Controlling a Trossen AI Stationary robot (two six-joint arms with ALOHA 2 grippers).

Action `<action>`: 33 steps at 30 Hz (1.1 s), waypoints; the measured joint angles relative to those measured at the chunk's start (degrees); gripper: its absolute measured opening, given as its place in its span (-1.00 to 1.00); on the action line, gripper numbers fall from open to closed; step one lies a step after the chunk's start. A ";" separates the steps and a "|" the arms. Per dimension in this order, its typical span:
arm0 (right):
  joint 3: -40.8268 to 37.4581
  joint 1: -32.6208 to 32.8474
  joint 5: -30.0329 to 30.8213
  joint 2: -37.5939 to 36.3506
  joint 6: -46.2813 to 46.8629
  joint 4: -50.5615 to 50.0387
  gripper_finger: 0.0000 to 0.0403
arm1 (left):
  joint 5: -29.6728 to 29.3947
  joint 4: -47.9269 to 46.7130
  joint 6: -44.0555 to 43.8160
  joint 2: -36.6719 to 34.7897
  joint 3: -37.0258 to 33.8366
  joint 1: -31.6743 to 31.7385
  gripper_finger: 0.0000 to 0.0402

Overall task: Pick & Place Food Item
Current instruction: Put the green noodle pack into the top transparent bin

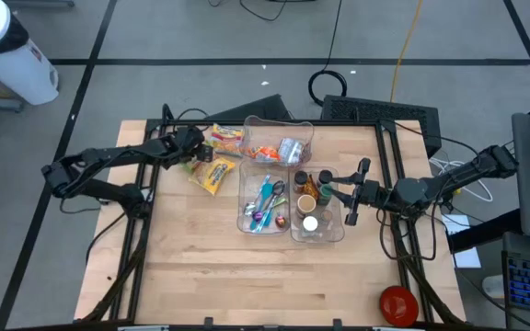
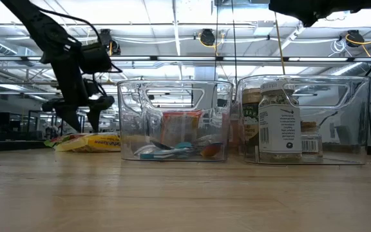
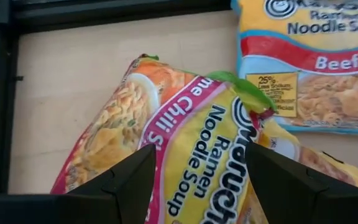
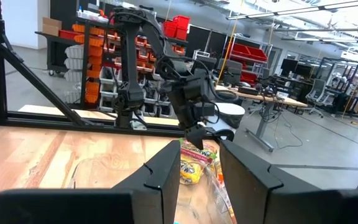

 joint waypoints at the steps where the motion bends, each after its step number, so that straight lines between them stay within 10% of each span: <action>1: 0.00 0.00 0.00 0.00 0.00 0.08 -0.48 | 0.17 0.48 0.01 0.77 0.00 0.12 0.27; 17: 0.00 0.00 0.00 0.00 0.00 0.04 -0.48 | 4.16 3.33 0.67 5.22 0.07 2.26 0.23; 33: 0.00 -0.02 0.00 0.00 0.00 0.02 -0.48 | 5.77 3.43 1.50 5.17 0.04 2.20 -0.73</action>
